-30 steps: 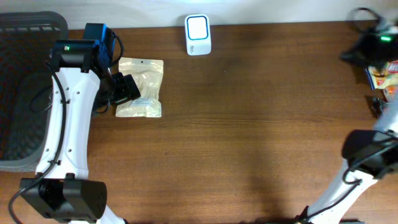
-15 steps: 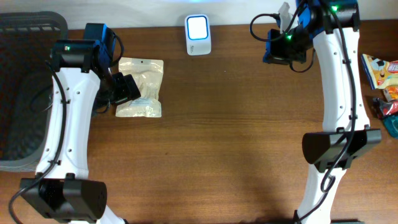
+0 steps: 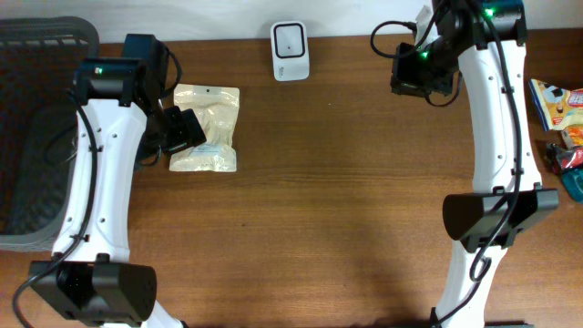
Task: Scan the item barcode
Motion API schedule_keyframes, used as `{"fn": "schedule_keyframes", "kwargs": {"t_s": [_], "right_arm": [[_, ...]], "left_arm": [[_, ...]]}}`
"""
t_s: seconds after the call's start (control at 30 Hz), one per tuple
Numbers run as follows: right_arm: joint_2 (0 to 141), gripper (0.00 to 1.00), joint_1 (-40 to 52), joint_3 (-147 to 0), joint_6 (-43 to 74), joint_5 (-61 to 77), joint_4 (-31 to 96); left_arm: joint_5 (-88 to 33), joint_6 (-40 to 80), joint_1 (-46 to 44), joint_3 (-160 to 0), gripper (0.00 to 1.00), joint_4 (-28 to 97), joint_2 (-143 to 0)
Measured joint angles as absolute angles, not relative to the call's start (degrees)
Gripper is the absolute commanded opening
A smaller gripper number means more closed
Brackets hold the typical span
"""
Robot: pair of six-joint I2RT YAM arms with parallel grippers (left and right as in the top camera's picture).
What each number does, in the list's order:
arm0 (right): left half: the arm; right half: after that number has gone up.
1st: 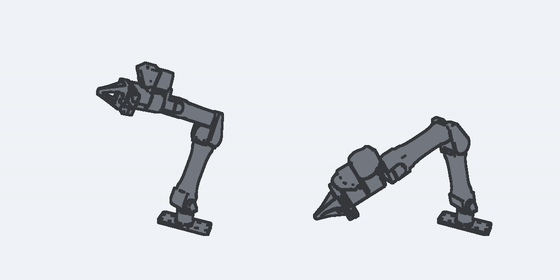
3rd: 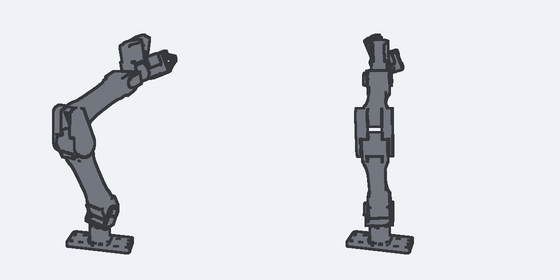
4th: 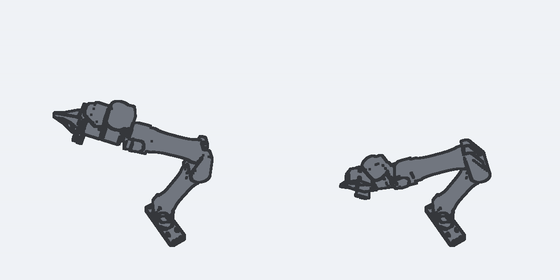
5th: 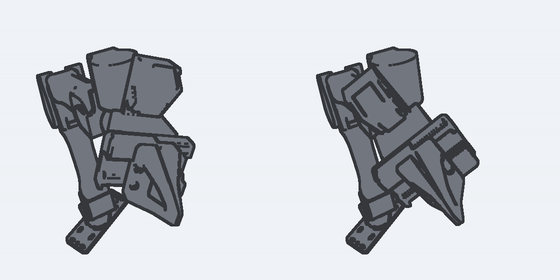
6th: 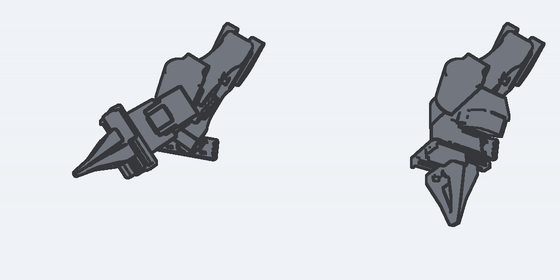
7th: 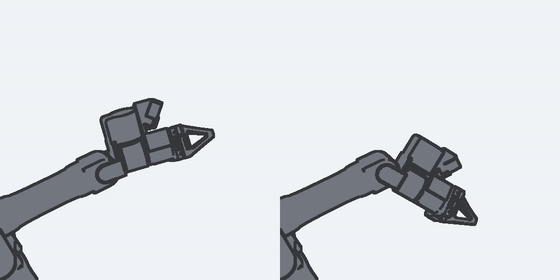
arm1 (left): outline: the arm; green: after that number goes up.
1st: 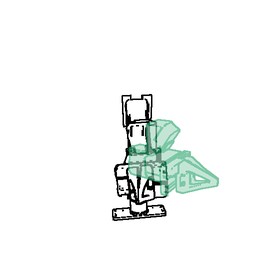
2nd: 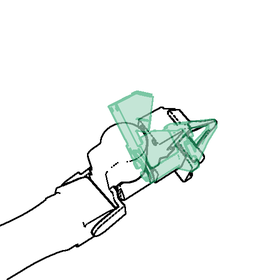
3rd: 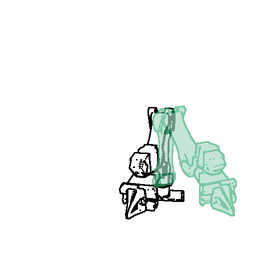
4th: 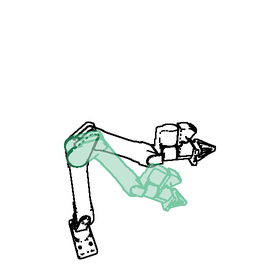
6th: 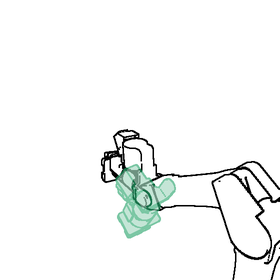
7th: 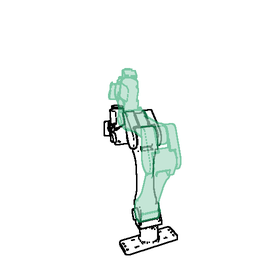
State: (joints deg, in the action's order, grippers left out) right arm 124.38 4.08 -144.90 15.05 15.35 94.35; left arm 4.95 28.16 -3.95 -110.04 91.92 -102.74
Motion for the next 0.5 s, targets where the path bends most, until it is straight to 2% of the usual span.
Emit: {"fn": "schedule_keyframes", "kwargs": {"t_s": [0.1,0.13,0.2,0.23,0.5], "right_arm": [[124.4,0.33,4.1,-144.9,15.0,15.2,94.4],[124.4,0.50,4.1,-144.9,15.2,15.0,94.3],[124.4,0.92,4.1,-144.9,15.3,14.1,94.3],[124.4,0.99,4.1,-144.9,15.3,13.2,94.2],[124.4,0.99,4.1,-144.9,15.2,-4.2,92.7]], "left_arm": [[5.0,28.2,-3.9,-110.0,0.99,89.3,-102.7],[5.0,28.2,-3.9,-110.0,0.99,88.9,-102.7],[5.0,28.2,-3.9,-110.0,0.99,88.9,-102.7],[5.0,28.2,-3.9,-110.0,0.99,88.9,-102.7],[4.7,28.2,-3.9,-110.0,0.99,88.9,-102.7]]}}
